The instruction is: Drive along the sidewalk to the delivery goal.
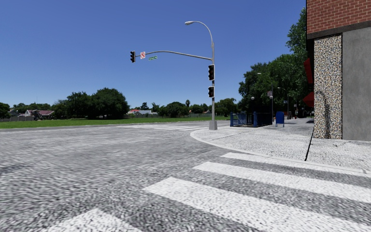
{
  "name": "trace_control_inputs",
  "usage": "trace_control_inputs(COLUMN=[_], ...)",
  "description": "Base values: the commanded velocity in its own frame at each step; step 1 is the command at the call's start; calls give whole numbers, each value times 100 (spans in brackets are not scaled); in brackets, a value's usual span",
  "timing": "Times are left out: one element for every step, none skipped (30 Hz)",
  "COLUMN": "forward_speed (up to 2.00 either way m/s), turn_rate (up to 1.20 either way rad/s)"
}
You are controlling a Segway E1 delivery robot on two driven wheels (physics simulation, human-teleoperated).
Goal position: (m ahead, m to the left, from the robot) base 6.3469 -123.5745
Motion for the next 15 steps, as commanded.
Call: trace_control_inputs(forward_speed=[0,0,0,0,0,0,0,0,0,0,0,0,0,0,0], turn_rate=[0,0,0,0,0,0,0,0,0,0,0,0,0,0,0])
